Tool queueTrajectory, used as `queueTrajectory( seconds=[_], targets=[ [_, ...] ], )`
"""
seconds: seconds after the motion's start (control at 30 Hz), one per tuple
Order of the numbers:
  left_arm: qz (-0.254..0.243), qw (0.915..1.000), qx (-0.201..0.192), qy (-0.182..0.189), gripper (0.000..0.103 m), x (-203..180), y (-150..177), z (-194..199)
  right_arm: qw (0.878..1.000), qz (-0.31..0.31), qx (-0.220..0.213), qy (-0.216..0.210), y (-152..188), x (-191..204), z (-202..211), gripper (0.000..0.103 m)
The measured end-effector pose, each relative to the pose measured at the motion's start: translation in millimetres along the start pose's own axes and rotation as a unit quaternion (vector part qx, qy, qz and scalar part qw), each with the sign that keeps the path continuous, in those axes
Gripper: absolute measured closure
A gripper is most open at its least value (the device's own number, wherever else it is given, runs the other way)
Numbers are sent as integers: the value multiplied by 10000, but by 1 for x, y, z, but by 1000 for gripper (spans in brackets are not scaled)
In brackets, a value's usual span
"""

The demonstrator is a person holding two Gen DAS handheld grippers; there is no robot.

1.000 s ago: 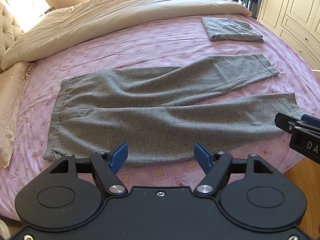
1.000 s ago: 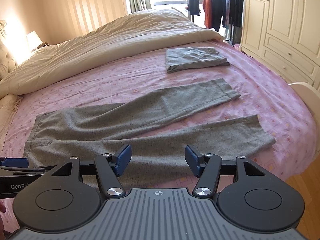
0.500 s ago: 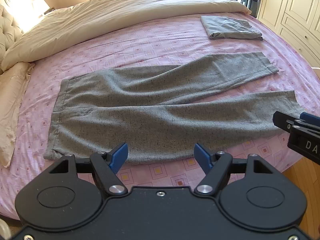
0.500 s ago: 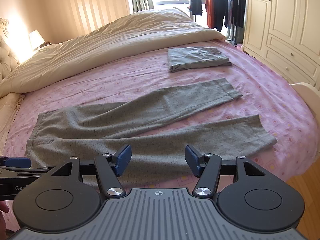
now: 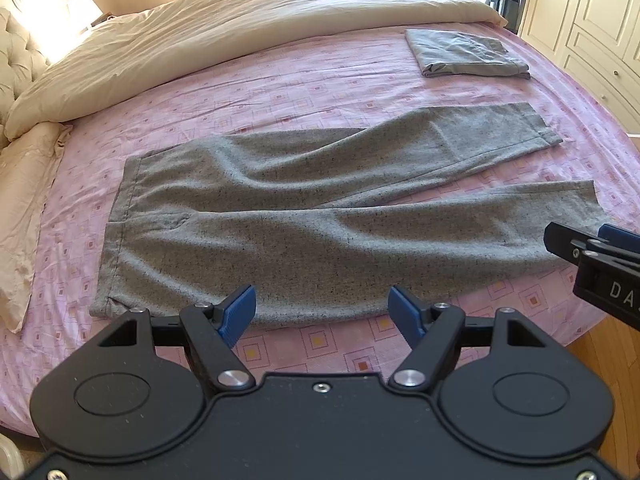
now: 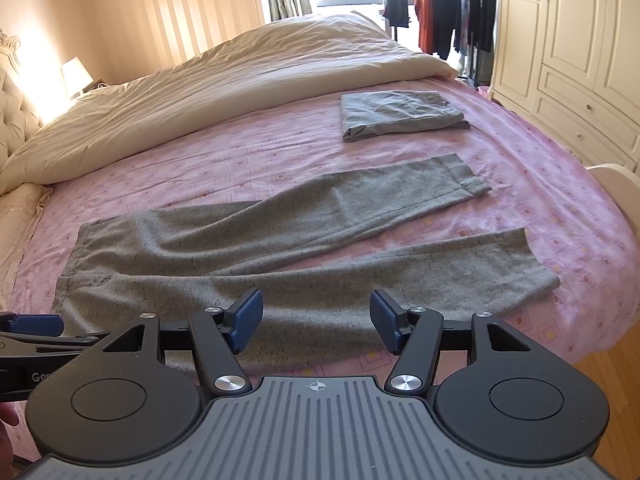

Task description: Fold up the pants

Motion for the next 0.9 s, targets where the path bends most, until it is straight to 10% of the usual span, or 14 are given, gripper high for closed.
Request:
queueTrajectory(
  seconds=[0.9],
  targets=[
    [-62,9997,198,-84,28,-5,1,-5,9995,-218,189,-87,8,-9,-12,46]
  ],
)
Point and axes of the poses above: each gripper's, at about its wrist camera, not at the fingertips, and z roughly against the way its jaws point, x to its left, y to its underside, the point moved 10 cm from there along -z, roughly the way its jaws point, and after that the axes turned 9 degrees about -x, right-handed, at the moved point
